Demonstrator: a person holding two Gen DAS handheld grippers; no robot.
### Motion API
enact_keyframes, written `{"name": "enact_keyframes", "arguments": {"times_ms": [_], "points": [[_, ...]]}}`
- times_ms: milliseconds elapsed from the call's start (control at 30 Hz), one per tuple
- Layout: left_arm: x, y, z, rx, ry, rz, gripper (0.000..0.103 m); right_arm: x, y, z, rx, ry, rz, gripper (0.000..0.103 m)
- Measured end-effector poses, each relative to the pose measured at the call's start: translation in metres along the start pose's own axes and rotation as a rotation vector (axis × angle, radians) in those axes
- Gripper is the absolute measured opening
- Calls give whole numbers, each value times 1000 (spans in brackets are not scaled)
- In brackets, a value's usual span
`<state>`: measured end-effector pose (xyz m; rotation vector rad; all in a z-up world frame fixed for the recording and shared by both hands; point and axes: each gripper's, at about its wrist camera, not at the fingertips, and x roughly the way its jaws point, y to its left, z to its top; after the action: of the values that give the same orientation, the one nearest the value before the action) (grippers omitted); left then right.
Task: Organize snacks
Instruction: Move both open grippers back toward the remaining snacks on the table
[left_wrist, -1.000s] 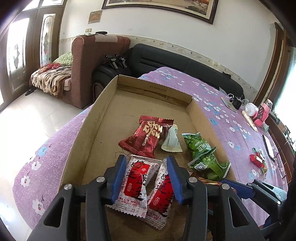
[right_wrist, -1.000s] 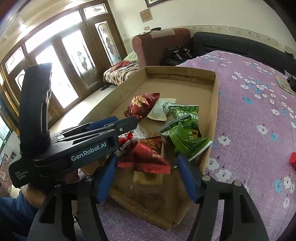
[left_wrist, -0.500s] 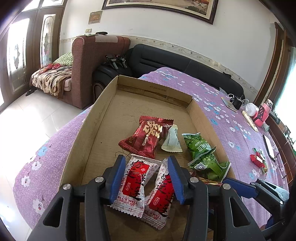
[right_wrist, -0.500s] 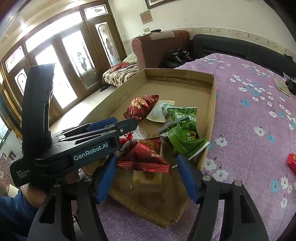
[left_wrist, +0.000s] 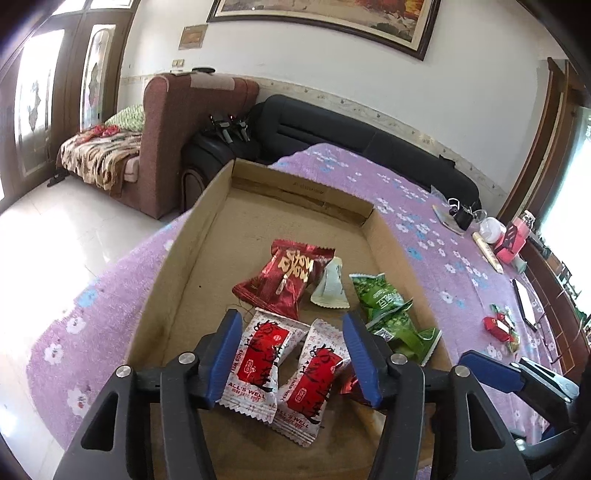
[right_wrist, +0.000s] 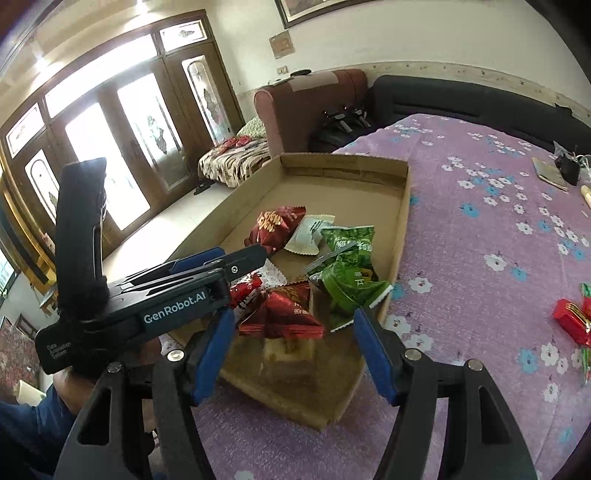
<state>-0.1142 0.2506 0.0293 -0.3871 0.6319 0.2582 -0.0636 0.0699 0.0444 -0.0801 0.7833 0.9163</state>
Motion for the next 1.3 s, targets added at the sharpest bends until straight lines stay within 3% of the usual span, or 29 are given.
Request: {"name": "enact_keyframes", "arguments": {"times_ms": [367,700,933,1133,1233,1300], "points": [[-32,-8,10,-2,-53,-13,66,-42,-20,2,70,-68,-34,68],[-47,-84,8,190,-49,-93,66,-106,-121,8,314,-185,-177,68],[-26,-157,3,288,84,-215,66,-126,-213,-1,492,-133,-349,68],[5,-229,5,361,155,-250,65,-125,-274,-35,663,-156,-319,67],[31,-263,8,397,184,-247,59,-130,-290,-44,738,-167,-259,67],[56,-280,7,394,244,-235,46,-134,-294,-47,754,-180,-258,67]]}}
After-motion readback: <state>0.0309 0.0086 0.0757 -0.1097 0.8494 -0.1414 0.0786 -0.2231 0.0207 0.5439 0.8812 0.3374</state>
